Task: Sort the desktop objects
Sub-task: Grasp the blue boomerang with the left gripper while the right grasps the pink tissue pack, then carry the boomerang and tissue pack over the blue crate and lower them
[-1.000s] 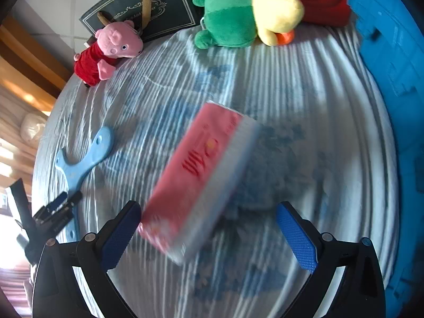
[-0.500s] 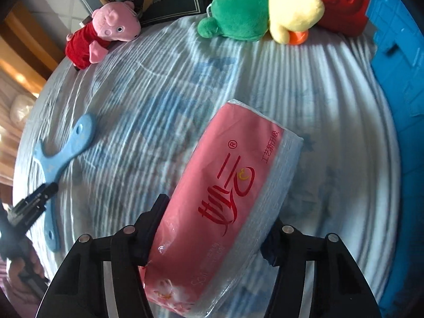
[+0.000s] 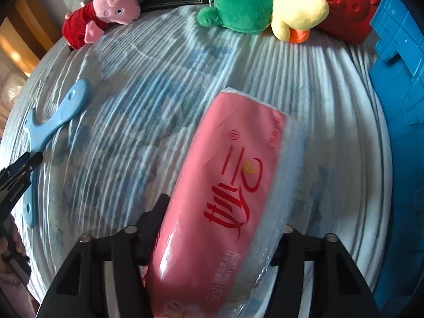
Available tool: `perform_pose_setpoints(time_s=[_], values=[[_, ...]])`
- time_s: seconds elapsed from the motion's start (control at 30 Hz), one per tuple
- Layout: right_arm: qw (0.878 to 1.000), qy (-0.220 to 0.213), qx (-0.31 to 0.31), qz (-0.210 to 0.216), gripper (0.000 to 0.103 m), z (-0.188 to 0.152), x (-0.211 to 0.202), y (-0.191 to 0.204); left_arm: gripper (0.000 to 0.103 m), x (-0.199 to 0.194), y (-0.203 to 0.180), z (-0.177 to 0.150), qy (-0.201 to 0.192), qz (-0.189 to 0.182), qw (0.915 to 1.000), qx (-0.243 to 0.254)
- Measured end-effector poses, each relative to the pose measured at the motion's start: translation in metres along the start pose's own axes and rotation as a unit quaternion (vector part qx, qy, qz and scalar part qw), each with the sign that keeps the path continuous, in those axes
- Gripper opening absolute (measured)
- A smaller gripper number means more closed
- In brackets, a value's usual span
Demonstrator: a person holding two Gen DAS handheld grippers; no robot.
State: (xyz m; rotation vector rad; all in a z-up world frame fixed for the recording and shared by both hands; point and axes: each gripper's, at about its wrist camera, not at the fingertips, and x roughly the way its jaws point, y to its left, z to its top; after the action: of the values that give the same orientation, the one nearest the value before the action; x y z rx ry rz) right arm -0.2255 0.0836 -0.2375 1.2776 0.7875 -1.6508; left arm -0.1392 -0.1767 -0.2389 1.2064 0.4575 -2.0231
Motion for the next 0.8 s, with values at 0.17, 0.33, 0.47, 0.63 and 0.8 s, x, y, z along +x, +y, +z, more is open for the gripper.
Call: perform_pose_setpoints(time_s=[0.17,0.33,0.47,0.63,0.8], values=[[0.999,-0.033,-0.012,-0.001,0.053,-0.010,-0.030,-0.003,0.040,-0.043,0.004,-0.001,-0.048,-0.005,0.9987,-0.017],[0.996,-0.087,-0.017,0.002,0.053,-0.012,-0.075,-0.001,0.040,-0.098,-0.003,0.005,-0.108,-0.008,0.9941,-0.007],[0.990,-0.136,-0.022,0.006,0.053,-0.018,-0.118,0.005,0.040,-0.142,-0.014,0.011,-0.150,-0.008,0.9886,0.004],[0.979,-0.204,-0.021,-0.007,0.053,-0.031,-0.175,0.003,0.040,-0.194,-0.033,0.010,-0.199,-0.017,0.9797,0.023],[0.962,-0.272,-0.014,-0.029,0.053,-0.059,-0.236,-0.010,0.040,-0.237,-0.054,0.004,-0.234,-0.047,0.9705,0.035]])
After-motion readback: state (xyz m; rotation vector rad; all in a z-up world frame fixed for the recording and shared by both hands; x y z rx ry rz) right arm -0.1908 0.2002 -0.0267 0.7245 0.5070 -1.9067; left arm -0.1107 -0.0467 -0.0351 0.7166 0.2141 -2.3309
